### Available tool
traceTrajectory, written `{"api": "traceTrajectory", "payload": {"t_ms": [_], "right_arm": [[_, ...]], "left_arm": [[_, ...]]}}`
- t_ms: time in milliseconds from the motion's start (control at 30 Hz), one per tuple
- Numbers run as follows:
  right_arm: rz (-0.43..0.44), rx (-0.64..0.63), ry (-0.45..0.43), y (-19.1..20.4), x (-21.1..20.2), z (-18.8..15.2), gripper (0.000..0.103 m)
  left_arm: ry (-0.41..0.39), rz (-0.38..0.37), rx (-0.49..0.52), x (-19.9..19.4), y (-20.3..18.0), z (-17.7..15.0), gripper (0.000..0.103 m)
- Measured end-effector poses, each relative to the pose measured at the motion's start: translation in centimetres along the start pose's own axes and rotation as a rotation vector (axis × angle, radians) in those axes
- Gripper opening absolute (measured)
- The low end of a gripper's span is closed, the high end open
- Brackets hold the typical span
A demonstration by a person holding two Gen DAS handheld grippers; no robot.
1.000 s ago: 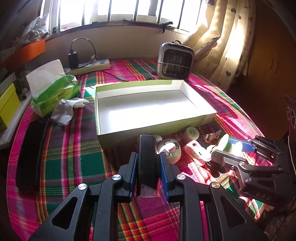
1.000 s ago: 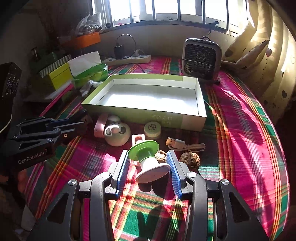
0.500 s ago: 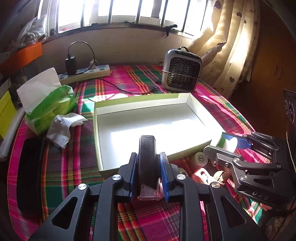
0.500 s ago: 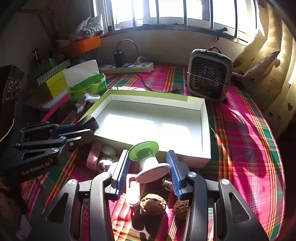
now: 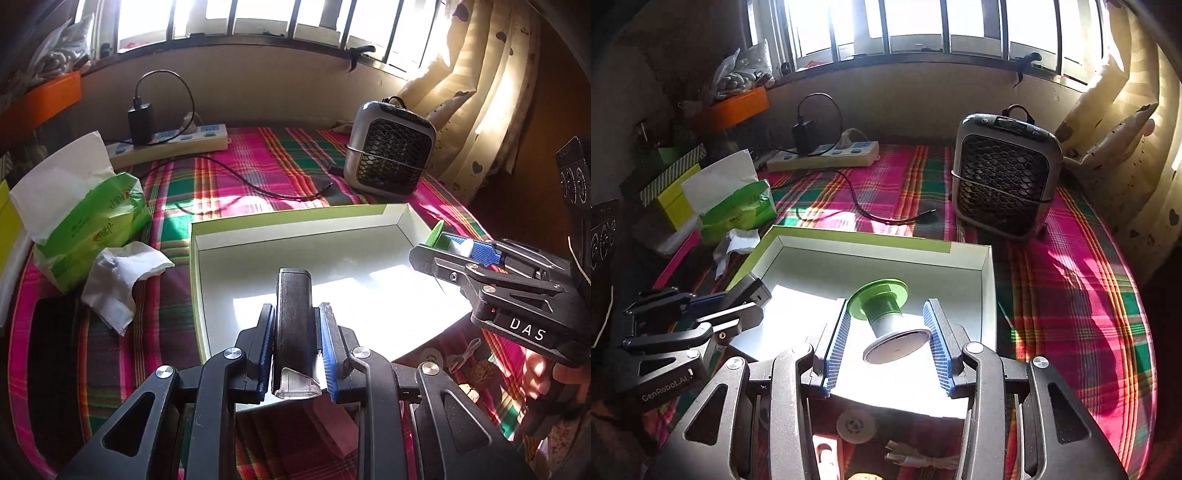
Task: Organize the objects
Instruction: 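Carry the flashlight with the left tool while the right tool carries the spool into the white box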
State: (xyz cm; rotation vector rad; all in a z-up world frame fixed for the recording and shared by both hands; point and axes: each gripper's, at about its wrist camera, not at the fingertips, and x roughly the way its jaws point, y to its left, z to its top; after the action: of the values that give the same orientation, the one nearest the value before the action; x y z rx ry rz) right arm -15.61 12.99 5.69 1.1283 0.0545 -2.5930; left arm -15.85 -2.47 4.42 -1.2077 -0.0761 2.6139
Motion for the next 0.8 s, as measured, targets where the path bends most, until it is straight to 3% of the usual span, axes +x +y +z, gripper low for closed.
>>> {"api": "traceTrajectory", "payload": {"t_ms": [333,800], "right_arm": [[-0.02,0.006,0.08,-1.3,5.2,1.5,0.042],[-0.035,-0.006,0.119,-1.3,8.0,2.4,0.043]], "left_arm": [[0.041,0.024,-0.008,3.6,0.8,1.7,0.021],[0.056,0.043,-0.018,5.8,1.6,2.8,0.021]]}}
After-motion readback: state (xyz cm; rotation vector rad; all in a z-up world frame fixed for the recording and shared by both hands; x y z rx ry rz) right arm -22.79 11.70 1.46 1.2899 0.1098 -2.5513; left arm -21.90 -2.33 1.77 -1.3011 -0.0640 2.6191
